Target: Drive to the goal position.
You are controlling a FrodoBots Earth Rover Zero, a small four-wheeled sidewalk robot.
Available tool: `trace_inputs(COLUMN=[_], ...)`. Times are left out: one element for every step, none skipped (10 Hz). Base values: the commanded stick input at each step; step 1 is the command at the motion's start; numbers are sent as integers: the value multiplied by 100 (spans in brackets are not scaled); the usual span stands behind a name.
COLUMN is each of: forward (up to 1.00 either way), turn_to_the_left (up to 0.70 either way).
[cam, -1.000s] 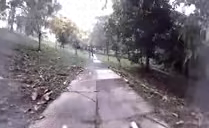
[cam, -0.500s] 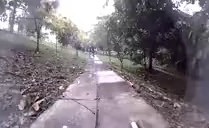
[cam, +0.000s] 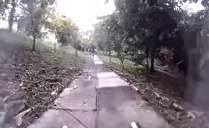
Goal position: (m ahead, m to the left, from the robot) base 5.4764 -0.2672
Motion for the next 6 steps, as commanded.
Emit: trace_inputs(forward=[70,70,70,70,70,70], turn_to_the_left=[-7,-7,-7,-7,-7,-7])
